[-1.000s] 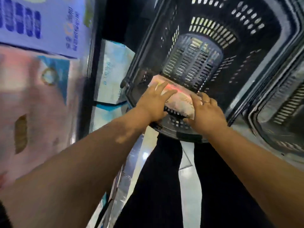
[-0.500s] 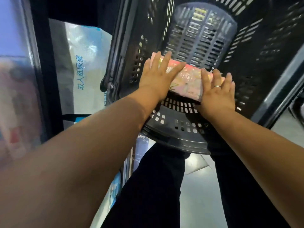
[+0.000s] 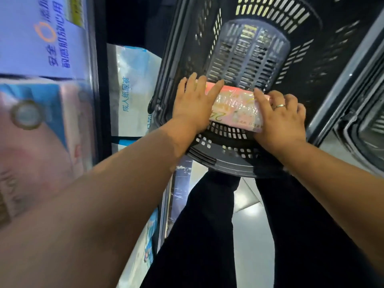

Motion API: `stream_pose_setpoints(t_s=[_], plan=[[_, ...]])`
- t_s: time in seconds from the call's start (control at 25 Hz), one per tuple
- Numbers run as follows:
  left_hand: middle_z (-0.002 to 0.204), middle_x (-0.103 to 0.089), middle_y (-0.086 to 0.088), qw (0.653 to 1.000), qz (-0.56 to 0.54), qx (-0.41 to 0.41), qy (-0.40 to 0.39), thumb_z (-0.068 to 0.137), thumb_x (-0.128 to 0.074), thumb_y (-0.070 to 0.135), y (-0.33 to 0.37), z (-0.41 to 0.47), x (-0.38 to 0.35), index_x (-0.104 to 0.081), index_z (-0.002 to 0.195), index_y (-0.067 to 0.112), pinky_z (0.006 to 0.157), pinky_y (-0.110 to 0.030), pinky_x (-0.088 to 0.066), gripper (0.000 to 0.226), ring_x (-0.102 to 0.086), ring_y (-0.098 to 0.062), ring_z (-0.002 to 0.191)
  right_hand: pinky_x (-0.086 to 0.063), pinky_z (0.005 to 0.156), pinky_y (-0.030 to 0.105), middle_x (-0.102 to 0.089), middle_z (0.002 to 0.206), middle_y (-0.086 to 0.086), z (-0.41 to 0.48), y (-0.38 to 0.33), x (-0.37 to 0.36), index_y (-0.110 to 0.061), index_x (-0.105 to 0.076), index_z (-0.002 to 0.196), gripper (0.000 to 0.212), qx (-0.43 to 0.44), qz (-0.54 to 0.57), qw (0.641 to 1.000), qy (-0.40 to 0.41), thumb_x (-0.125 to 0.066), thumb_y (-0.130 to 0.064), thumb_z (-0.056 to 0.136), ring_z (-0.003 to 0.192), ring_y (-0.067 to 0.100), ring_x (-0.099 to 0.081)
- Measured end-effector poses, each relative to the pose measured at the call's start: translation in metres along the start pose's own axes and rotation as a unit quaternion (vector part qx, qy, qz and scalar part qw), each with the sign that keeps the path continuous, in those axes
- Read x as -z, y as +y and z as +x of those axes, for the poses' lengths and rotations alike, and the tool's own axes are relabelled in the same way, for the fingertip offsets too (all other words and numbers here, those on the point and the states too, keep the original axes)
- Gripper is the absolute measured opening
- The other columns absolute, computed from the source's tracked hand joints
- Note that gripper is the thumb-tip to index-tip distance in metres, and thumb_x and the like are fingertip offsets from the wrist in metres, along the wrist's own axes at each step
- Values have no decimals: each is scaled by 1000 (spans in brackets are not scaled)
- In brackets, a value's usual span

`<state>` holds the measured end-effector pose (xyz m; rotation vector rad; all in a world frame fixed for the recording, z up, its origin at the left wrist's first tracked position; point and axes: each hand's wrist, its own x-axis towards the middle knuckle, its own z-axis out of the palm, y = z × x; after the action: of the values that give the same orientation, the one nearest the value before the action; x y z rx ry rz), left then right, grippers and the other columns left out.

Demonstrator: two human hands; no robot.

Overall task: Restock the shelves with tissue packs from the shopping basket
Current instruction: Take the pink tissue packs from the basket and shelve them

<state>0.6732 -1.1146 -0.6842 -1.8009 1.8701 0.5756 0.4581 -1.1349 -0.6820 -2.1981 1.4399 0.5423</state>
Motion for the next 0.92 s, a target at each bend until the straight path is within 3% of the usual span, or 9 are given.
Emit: stream_pose_setpoints(t_s=[0.24,0.44,0.64,0.8,0.92], plan=[[142,-33,-15,985,-147,-55,68,68,-78,38,-14,-76,86,-32,145,24,105,-50,-38,91,-24,-35,135,-40,100,48,-35,139,9,-61,5,99,-25,-23,149,99,53,48,997,39,-79,-29,68,123,37,-28],[145,-29,-14,953,-283,-25,106,63,-82,35,-19,-162,167,-40,140,20,106,-47,-39,89,-29,-33,135,-29,106,47,-45,133,16,-120,4,194,-17,-39,141,85,113,101,985,78,-81,-28,67,121,43,-33],[153,-18,-13,897,-421,3,134,60,-86,45,-17,-239,220,-35,144,23,111,-36,-31,101,-27,-25,142,-17,103,29,-54,126,15,-172,10,281,-9,-47,135,78,231,101,961,109,-65,-43,67,121,33,-43],[134,-43,-6,841,-486,36,234,50,-80,63,5,-308,258,-43,136,25,108,-24,-34,101,-41,-10,123,-18,103,25,-54,127,11,-206,13,343,-15,-46,134,88,329,109,933,97,-86,-28,56,122,29,-42],[124,-49,4,793,-526,94,292,46,-80,60,28,-358,280,-47,126,37,100,-7,-30,89,-45,-4,114,-20,107,24,-55,130,12,-215,15,375,-19,-44,132,87,409,121,900,90,-78,-41,55,123,25,-44]])
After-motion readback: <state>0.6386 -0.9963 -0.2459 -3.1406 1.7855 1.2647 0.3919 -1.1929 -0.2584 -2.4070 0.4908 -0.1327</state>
